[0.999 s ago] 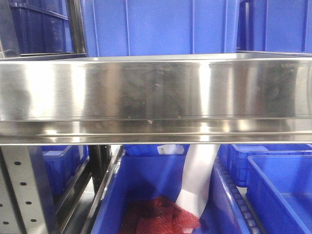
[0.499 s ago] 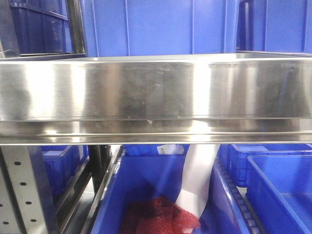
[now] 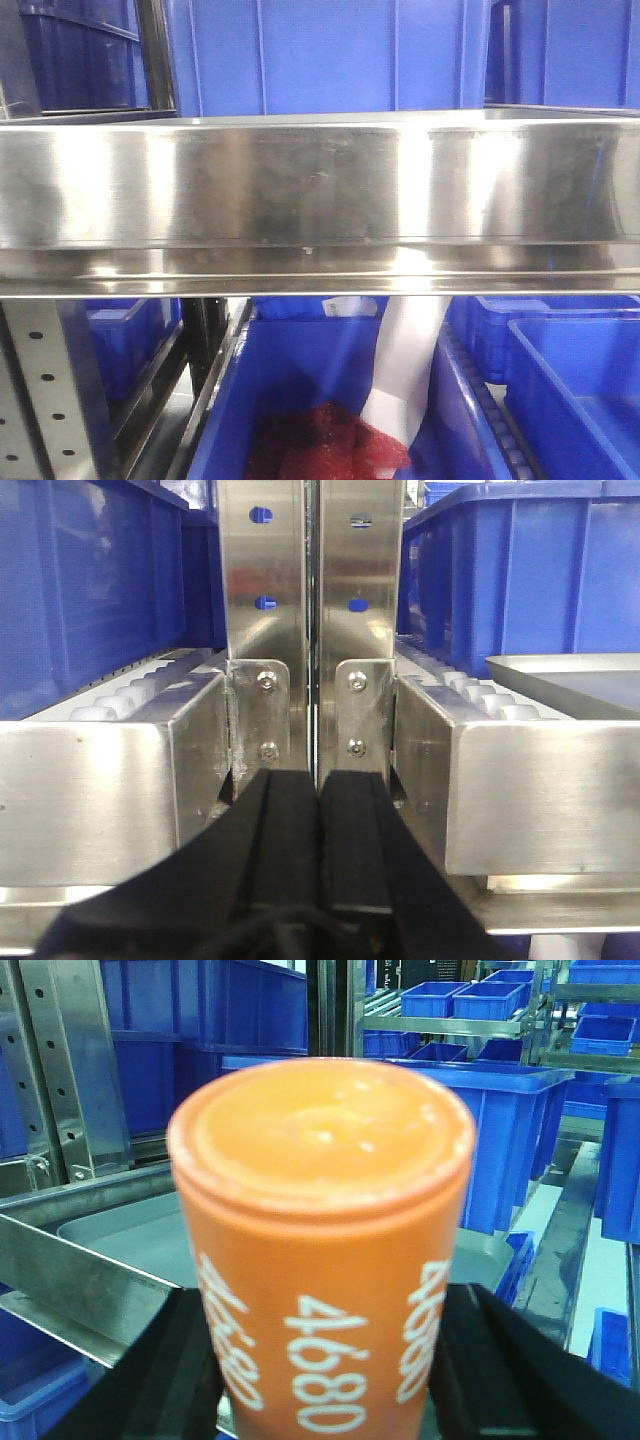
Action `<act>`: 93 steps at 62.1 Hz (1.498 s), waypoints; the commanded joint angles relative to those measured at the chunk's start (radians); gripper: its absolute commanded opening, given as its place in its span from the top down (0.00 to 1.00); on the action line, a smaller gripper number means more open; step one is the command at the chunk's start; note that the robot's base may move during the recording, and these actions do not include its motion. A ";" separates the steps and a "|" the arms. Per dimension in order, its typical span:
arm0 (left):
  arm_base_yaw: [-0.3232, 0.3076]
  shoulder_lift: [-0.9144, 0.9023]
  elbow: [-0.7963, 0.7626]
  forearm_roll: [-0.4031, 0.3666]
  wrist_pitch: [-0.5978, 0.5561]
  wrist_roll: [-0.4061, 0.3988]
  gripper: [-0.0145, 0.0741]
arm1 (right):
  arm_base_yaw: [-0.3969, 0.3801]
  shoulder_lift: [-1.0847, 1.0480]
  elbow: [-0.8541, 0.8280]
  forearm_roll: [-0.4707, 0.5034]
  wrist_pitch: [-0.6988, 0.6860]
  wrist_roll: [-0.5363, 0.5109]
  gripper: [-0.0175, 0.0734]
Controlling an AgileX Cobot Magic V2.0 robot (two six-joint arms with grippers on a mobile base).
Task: Grab orange capacitor from left shelf to right conveyor
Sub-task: 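Retract the right arm holding the cylinder away from the shelf, then drive the base to the conveyor table, holding the cylinder in the right gripper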
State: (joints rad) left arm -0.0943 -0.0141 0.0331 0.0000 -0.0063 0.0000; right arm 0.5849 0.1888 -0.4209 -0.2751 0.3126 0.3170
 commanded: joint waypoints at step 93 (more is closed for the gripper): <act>-0.002 0.010 -0.008 -0.005 -0.084 0.000 0.95 | 0.000 0.008 -0.026 -0.009 -0.087 -0.001 0.74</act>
State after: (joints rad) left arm -0.0943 -0.0141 0.0331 0.0000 -0.0063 0.0000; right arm 0.5849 0.1888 -0.4186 -0.2751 0.3132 0.3170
